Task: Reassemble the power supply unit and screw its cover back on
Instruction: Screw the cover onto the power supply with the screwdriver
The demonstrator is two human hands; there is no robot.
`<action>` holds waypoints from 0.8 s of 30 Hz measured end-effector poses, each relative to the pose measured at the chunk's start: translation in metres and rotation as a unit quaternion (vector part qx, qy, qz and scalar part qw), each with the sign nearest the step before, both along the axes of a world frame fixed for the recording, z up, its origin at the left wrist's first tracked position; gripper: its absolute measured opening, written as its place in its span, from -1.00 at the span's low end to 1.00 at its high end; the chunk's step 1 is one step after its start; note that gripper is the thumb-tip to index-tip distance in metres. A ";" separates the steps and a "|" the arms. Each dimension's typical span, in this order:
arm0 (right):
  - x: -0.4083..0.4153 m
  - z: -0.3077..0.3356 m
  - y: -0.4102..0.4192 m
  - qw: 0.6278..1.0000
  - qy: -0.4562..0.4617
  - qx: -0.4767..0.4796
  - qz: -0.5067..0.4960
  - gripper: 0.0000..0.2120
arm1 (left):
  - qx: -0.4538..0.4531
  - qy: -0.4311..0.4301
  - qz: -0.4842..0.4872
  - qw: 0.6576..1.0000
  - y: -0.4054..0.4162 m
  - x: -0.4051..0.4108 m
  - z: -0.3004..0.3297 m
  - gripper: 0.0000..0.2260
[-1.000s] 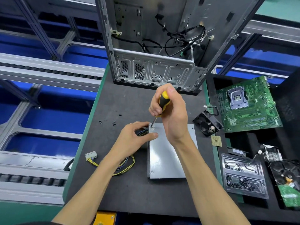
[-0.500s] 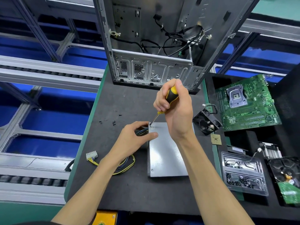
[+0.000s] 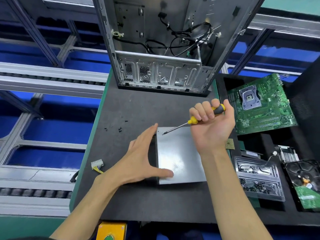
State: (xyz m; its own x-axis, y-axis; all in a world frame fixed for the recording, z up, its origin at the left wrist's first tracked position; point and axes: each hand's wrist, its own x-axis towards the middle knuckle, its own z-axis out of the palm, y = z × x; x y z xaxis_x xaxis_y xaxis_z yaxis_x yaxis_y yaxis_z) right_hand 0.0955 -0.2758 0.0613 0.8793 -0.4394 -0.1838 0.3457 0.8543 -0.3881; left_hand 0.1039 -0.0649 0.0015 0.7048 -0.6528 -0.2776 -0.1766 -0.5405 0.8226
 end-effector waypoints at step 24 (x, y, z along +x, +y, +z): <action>-0.024 -0.044 -0.003 0.985 -0.016 0.168 0.040 -0.64 | -0.084 0.077 0.036 0.993 -0.004 0.011 -0.024 0.13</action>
